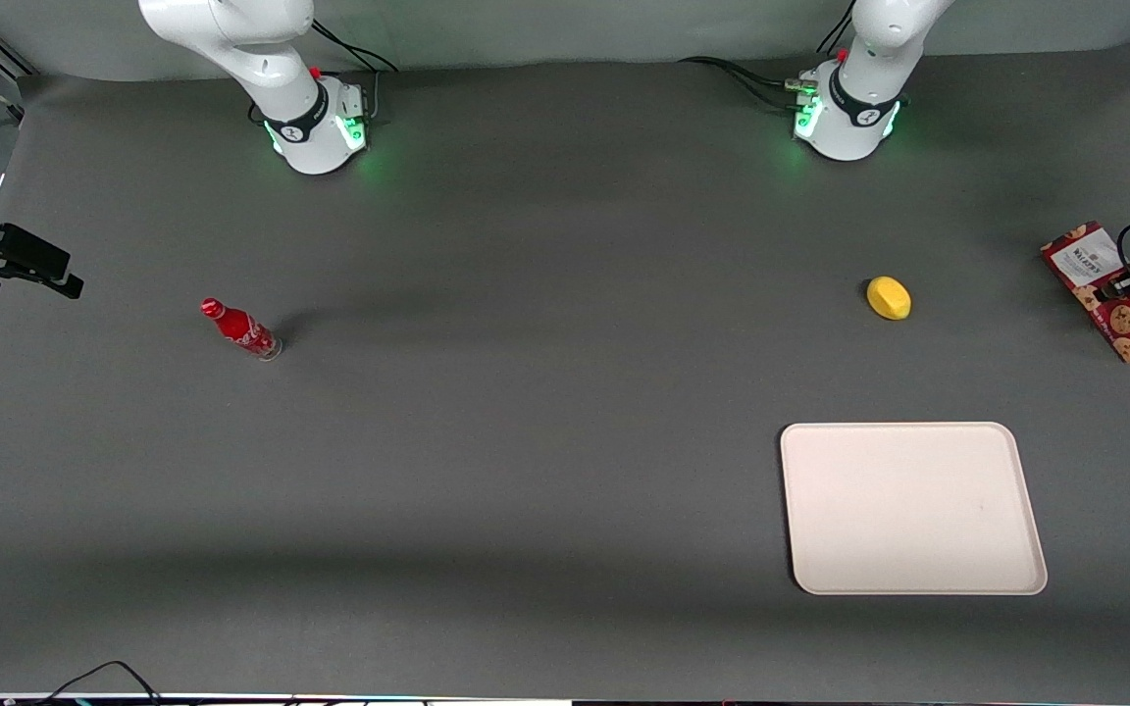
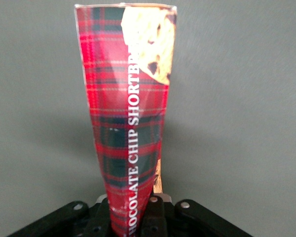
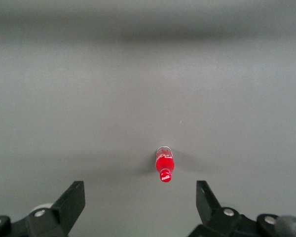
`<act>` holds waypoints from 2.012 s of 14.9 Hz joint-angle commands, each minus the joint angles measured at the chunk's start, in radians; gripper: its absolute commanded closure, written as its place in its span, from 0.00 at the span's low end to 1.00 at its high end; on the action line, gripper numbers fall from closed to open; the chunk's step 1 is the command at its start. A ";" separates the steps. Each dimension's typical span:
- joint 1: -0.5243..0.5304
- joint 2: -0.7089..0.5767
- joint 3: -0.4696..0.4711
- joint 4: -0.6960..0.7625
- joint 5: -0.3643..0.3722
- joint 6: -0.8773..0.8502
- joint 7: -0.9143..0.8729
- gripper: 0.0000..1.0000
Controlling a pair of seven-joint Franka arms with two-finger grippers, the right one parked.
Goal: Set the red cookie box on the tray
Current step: 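Lift the red cookie box upward with the left gripper, then carry the held box over the white tray with the left gripper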
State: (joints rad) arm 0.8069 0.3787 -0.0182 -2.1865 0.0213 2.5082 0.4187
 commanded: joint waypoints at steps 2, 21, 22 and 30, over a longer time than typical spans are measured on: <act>-0.070 -0.056 0.009 0.206 0.023 -0.280 0.057 1.00; -0.179 -0.205 -0.333 0.376 0.126 -0.583 0.149 1.00; -0.204 -0.189 -0.333 0.376 0.123 -0.551 0.138 1.00; -0.296 0.144 -0.335 0.566 0.126 -0.445 -0.310 1.00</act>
State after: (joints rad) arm 0.5506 0.3742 -0.3586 -1.7834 0.1317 2.0792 0.1971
